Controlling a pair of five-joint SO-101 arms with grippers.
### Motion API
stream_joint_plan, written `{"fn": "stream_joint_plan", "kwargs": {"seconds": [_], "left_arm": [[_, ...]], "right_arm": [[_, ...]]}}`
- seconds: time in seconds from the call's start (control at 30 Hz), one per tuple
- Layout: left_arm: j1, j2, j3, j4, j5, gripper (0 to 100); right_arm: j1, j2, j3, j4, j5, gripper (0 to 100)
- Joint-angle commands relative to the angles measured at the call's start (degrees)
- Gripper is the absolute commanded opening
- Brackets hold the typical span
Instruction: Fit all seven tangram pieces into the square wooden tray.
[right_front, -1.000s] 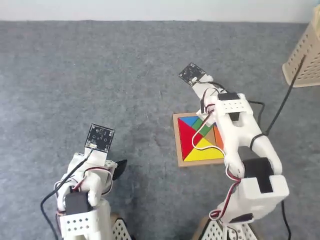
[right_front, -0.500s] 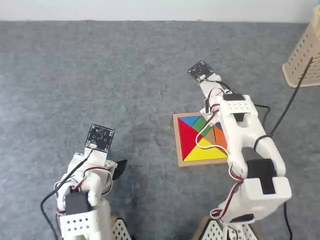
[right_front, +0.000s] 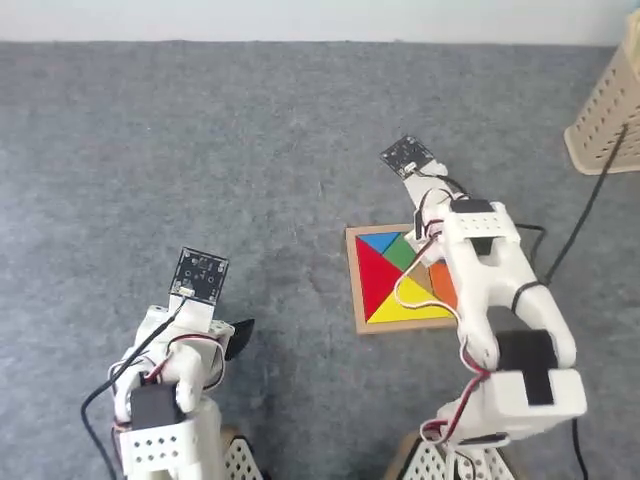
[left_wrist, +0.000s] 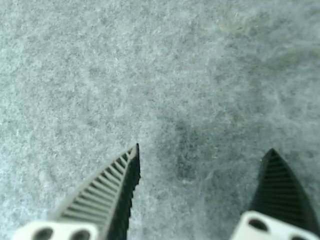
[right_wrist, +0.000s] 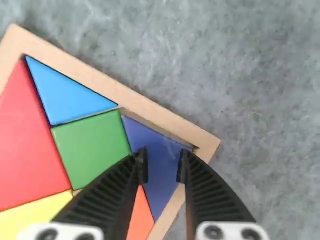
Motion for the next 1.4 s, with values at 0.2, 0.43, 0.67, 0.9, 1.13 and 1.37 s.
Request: {"fn": "stream_joint_plan", "kwargs": {"seconds": [0.2,0.43,0.67,0.9,1.13,1.37], "left_arm": [[0.18,-0.97,-0.31,0.44,-0.26,35],[0.18,-0.97,-0.31,0.44,-0.26,35],[0.18,-0.97,-0.31,0.44,-0.26,35],[0.18,-0.97,-0.31,0.44,-0.26,35],[0.18,-0.97,-0.31,0.44,-0.26,35],[0.18,-0.97,-0.31,0.44,-0.26,35]], "right_arm": [[0.66,-25.36,12.92,-0.22,-4.22,0.8],[0.92,-40.48,29.54,-0.4,-4.22,0.9],[0.92,-51.82,40.26,-0.13,-4.22,0.8],[1.01,-64.84,47.03,4.97,-4.22,0.8],[1.01,-81.01,47.3,17.8,-4.22,0.9],[1.01,-95.08,48.09,27.21,-4.22,0.9]]}}
